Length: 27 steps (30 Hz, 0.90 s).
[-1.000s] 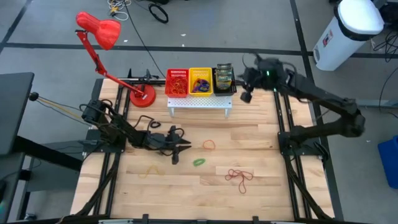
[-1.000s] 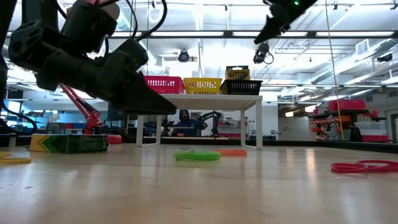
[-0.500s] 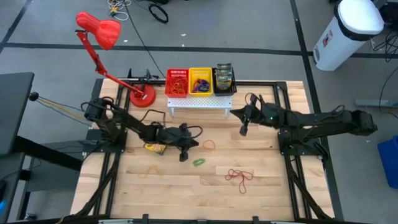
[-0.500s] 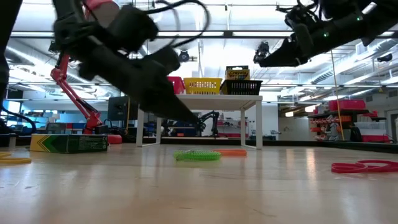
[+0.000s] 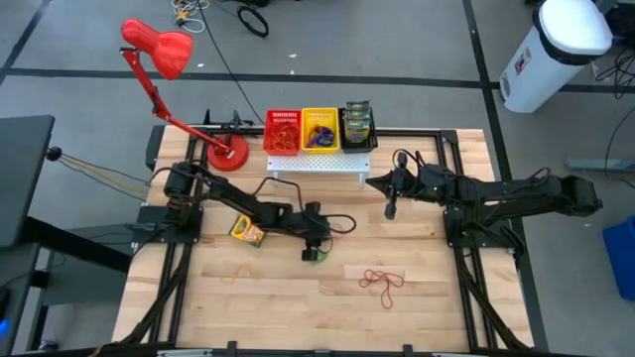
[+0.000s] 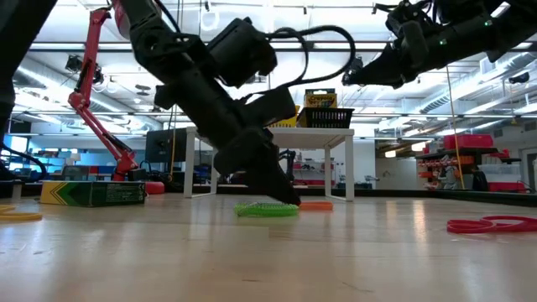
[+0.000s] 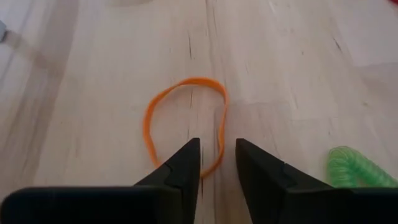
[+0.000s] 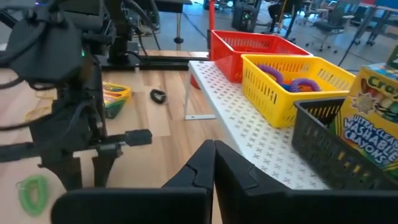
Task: Pick & Place Office Desk Supplies
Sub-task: Put the orange rubber band into the red bin on the shelf
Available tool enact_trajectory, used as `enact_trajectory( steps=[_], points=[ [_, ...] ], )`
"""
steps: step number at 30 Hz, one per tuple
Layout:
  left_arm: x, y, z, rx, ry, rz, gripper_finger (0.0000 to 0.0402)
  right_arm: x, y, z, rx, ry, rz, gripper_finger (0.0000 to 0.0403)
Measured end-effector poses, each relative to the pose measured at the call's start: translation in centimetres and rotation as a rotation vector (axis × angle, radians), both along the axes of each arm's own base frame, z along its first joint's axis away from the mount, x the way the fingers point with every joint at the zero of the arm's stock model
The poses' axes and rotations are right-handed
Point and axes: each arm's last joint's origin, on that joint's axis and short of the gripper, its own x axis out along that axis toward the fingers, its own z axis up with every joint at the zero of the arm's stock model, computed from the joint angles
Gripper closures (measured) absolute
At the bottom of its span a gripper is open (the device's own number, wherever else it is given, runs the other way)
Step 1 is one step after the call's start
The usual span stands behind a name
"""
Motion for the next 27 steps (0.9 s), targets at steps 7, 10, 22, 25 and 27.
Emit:
enact_trajectory(
  steps=[7, 10, 22, 25, 27],
  points=[
    [0.0, 0.3, 0.1, 0.036, 0.055, -0.03, 0.037, 0.0, 0.0, 0.0, 0.054, -0.014, -0.011, 0.0387],
    [-0.2, 0.2, 0.8, 0.054, 0.057, -0.047, 0.0393, 0.0, 0.0, -0.2, 0.057, -0.015, -0.005, 0.0394],
    [-6.5, 3.5, 16.4, 0.082, -0.237, 0.261, 0.0397, -0.5, 0.1, -1.6, 0.051, -0.062, -0.003, 0.0393],
    [-9.2, 6.0, 18.8, 0.142, -0.254, 0.407, 0.0397, -0.4, 0.1, -1.5, 0.047, -0.069, -0.002, 0.0399],
    [-10.4, 8.0, 19.7, 0.177, -0.262, 0.48, 0.0397, -0.4, 0.1, -1.4, 0.045, -0.076, -0.001, 0.0397]
  ],
)
